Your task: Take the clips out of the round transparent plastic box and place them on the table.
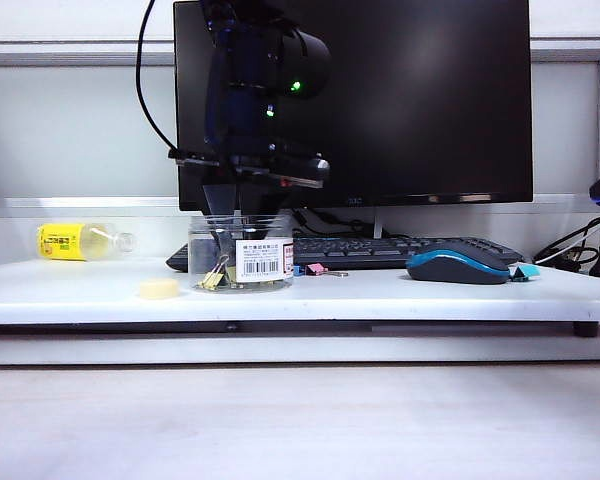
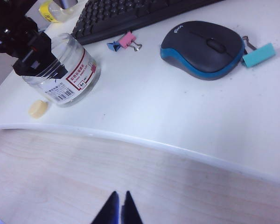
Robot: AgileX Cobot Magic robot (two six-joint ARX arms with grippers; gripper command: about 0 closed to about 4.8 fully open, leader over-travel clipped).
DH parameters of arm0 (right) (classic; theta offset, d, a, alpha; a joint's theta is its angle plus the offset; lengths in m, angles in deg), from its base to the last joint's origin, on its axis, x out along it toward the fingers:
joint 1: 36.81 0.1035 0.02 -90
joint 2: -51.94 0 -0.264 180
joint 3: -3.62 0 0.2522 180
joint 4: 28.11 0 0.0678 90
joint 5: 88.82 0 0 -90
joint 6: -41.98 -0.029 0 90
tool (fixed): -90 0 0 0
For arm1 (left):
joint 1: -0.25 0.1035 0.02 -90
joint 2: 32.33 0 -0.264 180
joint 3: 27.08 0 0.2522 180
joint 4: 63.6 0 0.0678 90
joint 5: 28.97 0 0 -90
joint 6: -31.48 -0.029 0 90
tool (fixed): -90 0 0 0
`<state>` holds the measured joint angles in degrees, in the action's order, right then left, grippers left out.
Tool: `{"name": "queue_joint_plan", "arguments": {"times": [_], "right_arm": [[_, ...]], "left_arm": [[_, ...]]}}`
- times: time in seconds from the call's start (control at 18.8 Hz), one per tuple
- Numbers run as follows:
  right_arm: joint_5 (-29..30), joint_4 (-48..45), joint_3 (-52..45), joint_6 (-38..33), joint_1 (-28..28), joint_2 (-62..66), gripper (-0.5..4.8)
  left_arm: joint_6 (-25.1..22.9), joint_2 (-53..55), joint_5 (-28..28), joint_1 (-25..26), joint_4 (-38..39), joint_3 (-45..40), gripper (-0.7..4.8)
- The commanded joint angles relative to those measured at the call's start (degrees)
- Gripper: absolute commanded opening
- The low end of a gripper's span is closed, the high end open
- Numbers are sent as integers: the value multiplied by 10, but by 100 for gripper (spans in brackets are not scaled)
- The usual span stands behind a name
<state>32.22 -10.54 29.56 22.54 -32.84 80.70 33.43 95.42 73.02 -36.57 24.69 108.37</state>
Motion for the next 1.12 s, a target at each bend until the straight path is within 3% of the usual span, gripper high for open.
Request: {"name": "queue_joint_plan", "arguments": {"times": [0.05,0.75,0.91,1.12], "right_arm": [[-1,-6,2,2,0,-2,22],[-6,-6,2,2,0,-2,22],[-7,-6,2,2,0,-2,22],[-10,-6,2,2,0,-2,22]], "left_arm": [[-5,10,-7,0,2,-1,176],[-5,32,-19,7,-1,-10,174],[-5,41,-29,7,-5,-10,89],[-5,51,-30,7,-9,-10,88]]}}
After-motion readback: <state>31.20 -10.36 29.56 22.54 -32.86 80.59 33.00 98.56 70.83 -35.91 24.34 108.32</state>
